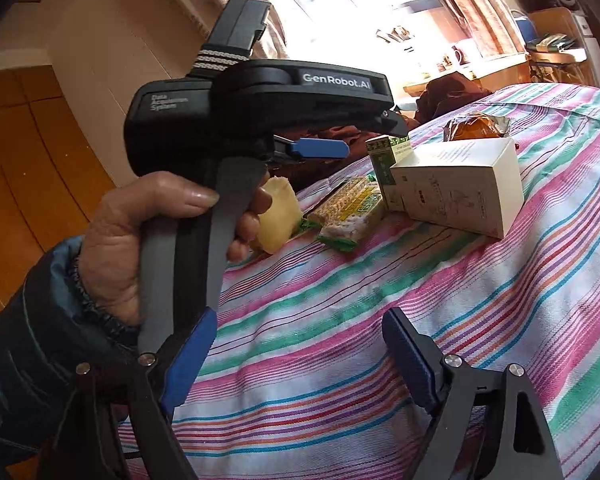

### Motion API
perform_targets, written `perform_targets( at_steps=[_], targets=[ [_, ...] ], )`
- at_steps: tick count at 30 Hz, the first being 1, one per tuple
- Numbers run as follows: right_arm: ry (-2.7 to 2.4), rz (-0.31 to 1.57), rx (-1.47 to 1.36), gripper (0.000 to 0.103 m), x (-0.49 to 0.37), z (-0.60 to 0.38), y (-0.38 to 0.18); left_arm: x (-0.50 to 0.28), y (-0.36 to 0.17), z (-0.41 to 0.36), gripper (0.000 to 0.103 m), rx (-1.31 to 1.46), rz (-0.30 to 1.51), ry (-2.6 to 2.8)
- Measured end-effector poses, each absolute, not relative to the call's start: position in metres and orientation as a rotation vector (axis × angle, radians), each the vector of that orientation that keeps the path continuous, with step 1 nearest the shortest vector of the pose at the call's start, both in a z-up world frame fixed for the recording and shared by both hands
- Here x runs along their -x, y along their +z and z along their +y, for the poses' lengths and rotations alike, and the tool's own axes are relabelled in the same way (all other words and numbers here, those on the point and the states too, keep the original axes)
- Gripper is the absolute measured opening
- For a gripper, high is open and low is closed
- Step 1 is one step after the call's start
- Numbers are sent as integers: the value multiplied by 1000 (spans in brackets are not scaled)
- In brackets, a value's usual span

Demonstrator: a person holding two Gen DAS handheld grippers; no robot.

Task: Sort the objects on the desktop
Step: 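Close the left tool on the small green box and lift it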

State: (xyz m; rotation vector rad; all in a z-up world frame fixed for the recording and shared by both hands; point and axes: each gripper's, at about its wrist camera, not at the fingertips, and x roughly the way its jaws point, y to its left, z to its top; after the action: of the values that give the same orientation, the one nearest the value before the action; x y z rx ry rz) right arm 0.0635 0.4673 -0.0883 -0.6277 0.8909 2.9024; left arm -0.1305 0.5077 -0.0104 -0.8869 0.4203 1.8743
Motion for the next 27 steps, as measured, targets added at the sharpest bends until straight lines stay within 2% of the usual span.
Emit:
perform_targets(
  at_steps=[4, 7, 9, 12, 21, 27],
  targets=[
    [2907, 892, 632, 86, -63, 468, -88, 141, -19, 517, 67, 922, 394, 1865],
    [2908, 892, 636, 86, -62, 468, -88, 148, -24, 518, 55, 947, 362, 1861],
    [2907, 890, 640, 86, -62, 468, -88, 150, -27, 519, 40, 956, 348, 1861],
    [2906, 885, 648, 87, -61, 468, -88, 151, -30, 517, 35, 962, 342, 1857],
    [2902, 875, 669, 87, -60, 467, -88, 147, -25, 489, 32, 952, 305, 1877],
    [2897, 864, 690, 87, -57, 466, -89, 135, -10, 432, 32, 954, 225, 1916]
  ],
)
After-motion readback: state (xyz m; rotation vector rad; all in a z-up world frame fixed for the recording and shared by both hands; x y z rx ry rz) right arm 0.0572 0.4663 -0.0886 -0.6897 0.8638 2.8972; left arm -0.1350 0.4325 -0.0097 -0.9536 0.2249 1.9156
